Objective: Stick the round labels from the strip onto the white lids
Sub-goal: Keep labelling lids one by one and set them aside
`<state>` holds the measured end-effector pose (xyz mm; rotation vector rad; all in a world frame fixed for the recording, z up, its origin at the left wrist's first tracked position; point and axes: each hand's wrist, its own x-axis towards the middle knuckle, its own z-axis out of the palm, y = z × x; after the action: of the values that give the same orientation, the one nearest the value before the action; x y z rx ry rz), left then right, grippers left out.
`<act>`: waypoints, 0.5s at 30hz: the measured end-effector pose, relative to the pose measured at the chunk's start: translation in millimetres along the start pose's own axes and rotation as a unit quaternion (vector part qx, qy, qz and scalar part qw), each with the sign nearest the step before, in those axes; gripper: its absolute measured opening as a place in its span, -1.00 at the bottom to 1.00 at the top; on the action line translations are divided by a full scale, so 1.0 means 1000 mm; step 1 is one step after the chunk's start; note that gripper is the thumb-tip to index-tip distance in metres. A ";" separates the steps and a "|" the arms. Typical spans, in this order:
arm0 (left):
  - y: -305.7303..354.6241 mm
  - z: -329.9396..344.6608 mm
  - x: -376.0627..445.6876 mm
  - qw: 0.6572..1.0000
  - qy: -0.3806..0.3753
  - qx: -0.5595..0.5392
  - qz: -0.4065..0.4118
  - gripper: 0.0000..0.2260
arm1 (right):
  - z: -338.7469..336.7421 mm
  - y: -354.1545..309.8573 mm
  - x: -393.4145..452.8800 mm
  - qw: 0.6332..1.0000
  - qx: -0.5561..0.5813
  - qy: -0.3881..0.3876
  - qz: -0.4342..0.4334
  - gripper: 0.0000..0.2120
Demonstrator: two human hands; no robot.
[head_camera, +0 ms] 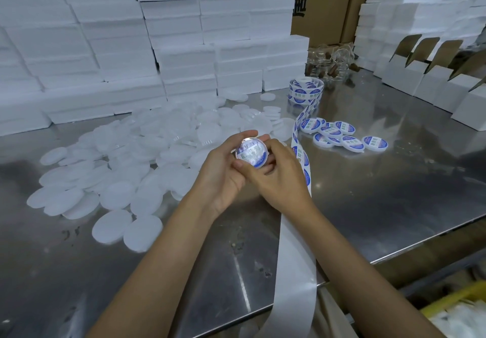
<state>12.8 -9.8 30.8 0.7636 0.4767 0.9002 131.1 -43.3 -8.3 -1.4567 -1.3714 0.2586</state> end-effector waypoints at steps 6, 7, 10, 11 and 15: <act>0.002 -0.004 -0.001 1.000 -0.012 0.015 0.011 -0.76 | -0.001 0.004 0.003 0.996 0.089 0.009 0.007 -0.84; 0.001 -0.004 0.000 1.000 -0.013 0.015 0.012 -0.76 | -0.001 0.005 0.003 0.995 0.094 0.010 0.009 -0.83; -0.002 -0.005 0.001 0.998 -0.009 0.050 0.027 -0.75 | -0.003 0.007 0.004 0.994 0.106 0.022 0.017 -0.67; -0.003 -0.005 0.002 0.998 -0.007 0.061 0.030 -0.76 | -0.003 0.008 0.004 0.994 0.105 0.024 0.021 -0.63; -0.005 -0.005 0.003 0.997 -0.012 0.075 0.029 -0.74 | -0.004 0.007 0.003 0.997 0.075 0.032 0.017 -0.59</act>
<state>13.8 -6.9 23.5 0.9284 0.5065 0.9152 139.1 -41.1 -10.5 -1.3524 -1.2501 0.3272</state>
